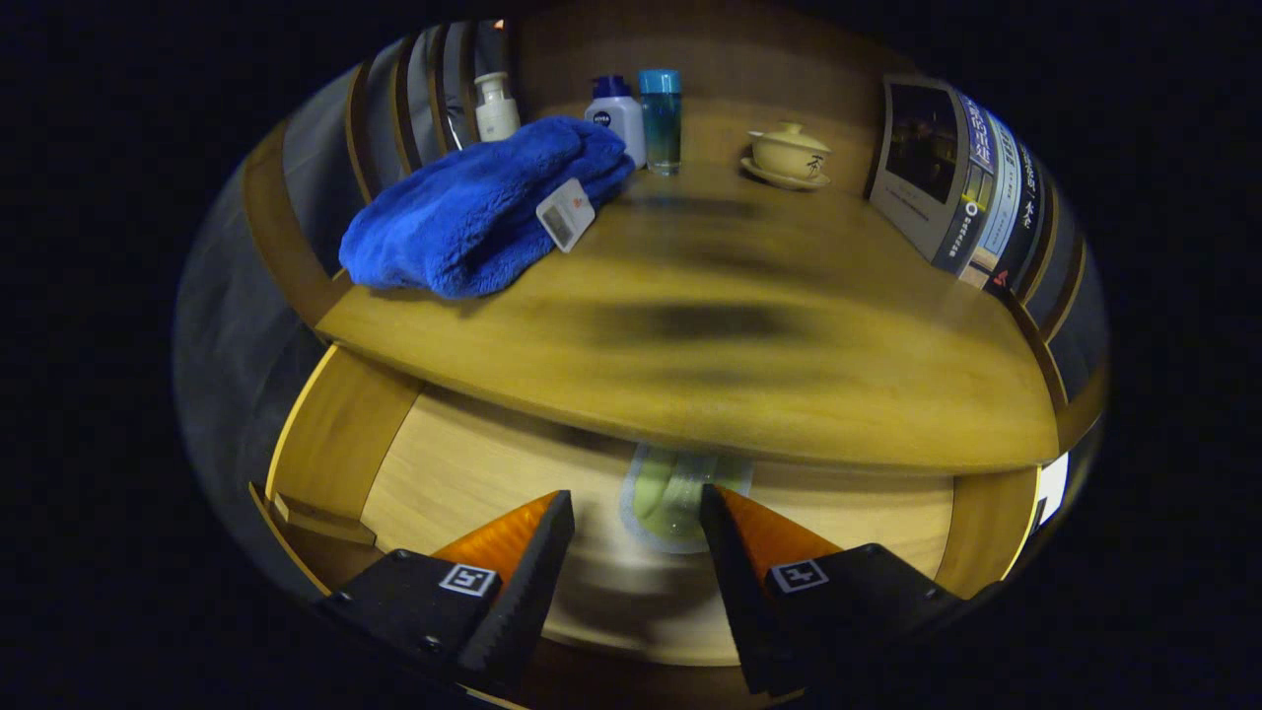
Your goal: Pull open the drawer, take out the items inside it, and place them on the countertop above the cabinet.
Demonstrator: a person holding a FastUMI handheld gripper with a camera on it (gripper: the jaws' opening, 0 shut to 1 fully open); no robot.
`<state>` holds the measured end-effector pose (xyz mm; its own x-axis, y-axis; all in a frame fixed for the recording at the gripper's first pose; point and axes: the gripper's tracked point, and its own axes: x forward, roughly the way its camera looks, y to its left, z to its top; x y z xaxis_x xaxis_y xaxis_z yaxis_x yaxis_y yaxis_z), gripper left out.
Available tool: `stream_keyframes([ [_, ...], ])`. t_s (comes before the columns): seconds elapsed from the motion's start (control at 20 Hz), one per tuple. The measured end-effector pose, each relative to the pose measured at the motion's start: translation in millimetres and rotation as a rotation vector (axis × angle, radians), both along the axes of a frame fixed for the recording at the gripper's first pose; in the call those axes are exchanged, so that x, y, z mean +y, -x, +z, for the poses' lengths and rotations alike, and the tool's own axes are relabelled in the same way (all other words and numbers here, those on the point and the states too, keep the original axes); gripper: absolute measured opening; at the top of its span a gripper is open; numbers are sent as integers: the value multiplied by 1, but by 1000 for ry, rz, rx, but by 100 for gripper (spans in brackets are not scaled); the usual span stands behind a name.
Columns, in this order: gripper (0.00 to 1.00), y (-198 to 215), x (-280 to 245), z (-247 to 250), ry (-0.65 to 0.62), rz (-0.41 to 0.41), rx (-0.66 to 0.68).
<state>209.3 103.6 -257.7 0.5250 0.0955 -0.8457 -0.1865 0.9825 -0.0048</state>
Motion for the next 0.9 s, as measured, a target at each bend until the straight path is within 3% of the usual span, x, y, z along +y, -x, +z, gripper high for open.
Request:
stream_keyframes([
  [0.15, 72, 5, -6, -9, -7, -30, 37],
  [0.3, 38, 10, -7, -12, -63, -53, 66],
  [0.35, 38, 11, -8, -12, -80, -70, 70],
  [0.45, 18, 17, -7, -11, -108, -72, 84],
  [0.9, 9, 35, 1, 19, -147, -4, 2],
])
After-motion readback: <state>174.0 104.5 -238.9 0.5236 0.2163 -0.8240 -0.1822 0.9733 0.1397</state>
